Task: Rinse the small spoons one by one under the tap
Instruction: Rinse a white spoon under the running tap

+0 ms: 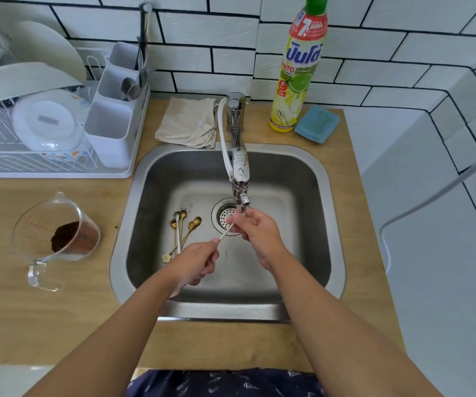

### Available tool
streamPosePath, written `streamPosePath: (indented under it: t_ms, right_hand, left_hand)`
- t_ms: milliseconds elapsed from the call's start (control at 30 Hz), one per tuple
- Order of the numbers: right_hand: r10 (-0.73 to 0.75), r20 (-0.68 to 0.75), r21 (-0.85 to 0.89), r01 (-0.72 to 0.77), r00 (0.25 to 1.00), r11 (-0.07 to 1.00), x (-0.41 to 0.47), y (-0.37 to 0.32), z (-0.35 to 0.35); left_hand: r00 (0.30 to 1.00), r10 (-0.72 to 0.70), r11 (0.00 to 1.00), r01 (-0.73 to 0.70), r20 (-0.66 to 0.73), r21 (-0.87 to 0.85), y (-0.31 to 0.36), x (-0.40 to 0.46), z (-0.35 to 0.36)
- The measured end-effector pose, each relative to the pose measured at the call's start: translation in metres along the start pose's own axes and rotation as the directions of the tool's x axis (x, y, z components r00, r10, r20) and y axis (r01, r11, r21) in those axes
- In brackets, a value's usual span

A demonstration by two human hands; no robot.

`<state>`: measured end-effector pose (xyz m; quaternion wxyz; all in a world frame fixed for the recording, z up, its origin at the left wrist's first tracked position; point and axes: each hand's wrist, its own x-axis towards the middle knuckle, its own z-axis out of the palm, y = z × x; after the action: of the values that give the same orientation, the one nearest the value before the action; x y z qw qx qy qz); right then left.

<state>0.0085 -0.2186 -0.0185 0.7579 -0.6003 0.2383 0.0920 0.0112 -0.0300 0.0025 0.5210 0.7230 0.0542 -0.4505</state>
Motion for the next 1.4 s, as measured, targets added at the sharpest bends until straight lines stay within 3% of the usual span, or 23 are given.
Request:
streamPosePath:
  t_ms: [133, 267, 400, 533, 733, 833, 900, 967, 1067, 1200, 1333, 1400]
  right_hand:
    - [-0.036, -0.103, 0.055, 0.042, 0.994, 0.998, 0.001, 0.003, 0.0]
    - [-0.052, -0.052, 0.016, 0.053, 0.997, 0.998, 0.001, 0.003, 0.003]
    - [-0.041, 0.014, -0.011, 0.042, 0.999, 0.999, -0.003, 0.001, 0.01]
    - [-0.045, -0.049, -0.066, 0.042, 0.998, 0.997, -0.004, 0.002, 0.012]
    - [-0.115, -0.036, -0.146, 0.108, 0.993, 0.983, -0.004, 0.004, 0.014]
    - [-0.086, -0.048, -0.093, 0.081, 0.995, 0.992, -0.003, 0.0, 0.013]
    - [-0.061, 0.022, -0.057, 0.063, 0.998, 0.996, -0.005, -0.001, 0.014]
    - [-0.033, 0.111, 0.007, 0.033, 0.993, 0.999, -0.005, 0.0, 0.014]
    - [0.001, 0.134, 0.169, -0.024, 0.991, 0.985, -0.005, -0.002, 0.008]
    - [0.043, 0.089, 0.16, -0.057, 0.995, 0.986, -0.006, 0.0, 0.003]
    - [0.06, 0.049, 0.168, -0.068, 0.997, 0.983, -0.006, 0.002, 0.006]
    - [0.022, 0.067, 0.079, -0.027, 0.998, 0.997, -0.006, 0.002, 0.008]
  left_hand:
    - [0.965, 0.217, 0.918, -0.149, -0.15, 0.369, 0.004, -0.002, 0.01]
    - [0.935, 0.31, 0.848, -0.191, -0.171, 0.494, 0.003, 0.0, 0.012]
    - [0.932, 0.305, 0.853, -0.176, -0.194, 0.492, 0.0, -0.001, 0.009]
    - [0.936, 0.29, 0.853, -0.158, -0.199, 0.498, 0.001, -0.003, 0.01]
    - [0.933, 0.276, 0.88, -0.149, -0.231, 0.451, 0.003, -0.005, 0.01]
    - [0.936, 0.267, 0.879, -0.139, -0.228, 0.456, 0.005, -0.006, 0.009]
    - [0.94, 0.248, 0.891, -0.126, -0.236, 0.436, 0.006, -0.007, 0.008]
    - [0.958, 0.175, 0.937, -0.091, -0.228, 0.339, 0.006, -0.008, 0.006]
    - [0.988, 0.052, 0.981, -0.024, -0.143, 0.192, 0.008, -0.013, 0.004]
    - [0.982, 0.12, 0.926, -0.057, -0.148, 0.373, 0.007, -0.017, 0.005]
    - [0.973, 0.172, 0.906, -0.096, -0.151, 0.412, 0.002, -0.013, 0.006]
    - [0.972, 0.175, 0.897, -0.092, -0.156, 0.433, 0.0, -0.012, 0.005]
